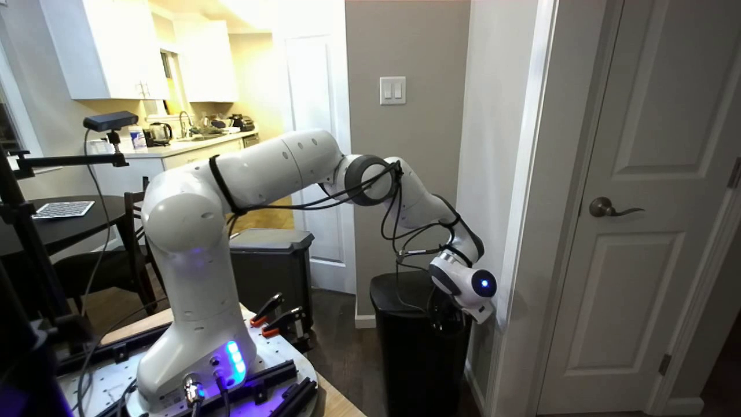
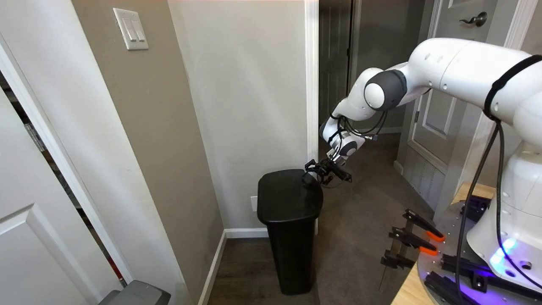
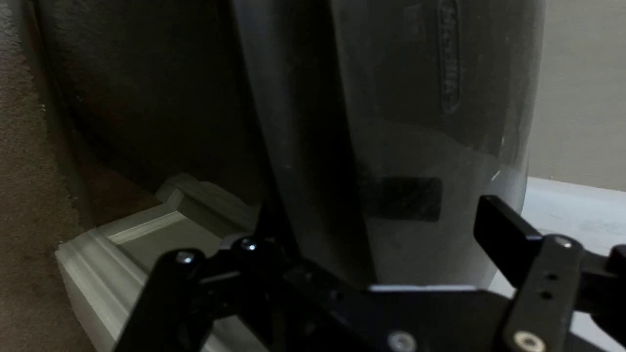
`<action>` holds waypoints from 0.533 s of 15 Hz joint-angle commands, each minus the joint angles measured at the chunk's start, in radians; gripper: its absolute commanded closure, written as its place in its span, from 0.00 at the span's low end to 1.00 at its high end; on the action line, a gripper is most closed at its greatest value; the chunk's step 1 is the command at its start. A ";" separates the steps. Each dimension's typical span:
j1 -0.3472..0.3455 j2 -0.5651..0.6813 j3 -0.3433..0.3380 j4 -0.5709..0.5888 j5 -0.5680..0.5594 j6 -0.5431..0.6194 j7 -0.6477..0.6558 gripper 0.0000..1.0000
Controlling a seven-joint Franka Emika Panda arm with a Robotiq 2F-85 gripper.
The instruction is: Open the black bin.
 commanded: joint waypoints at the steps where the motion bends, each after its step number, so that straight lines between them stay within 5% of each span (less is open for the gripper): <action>1: 0.046 -0.128 -0.012 -0.153 0.003 0.059 -0.025 0.00; 8: 0.052 -0.250 0.025 -0.276 -0.059 0.133 -0.028 0.00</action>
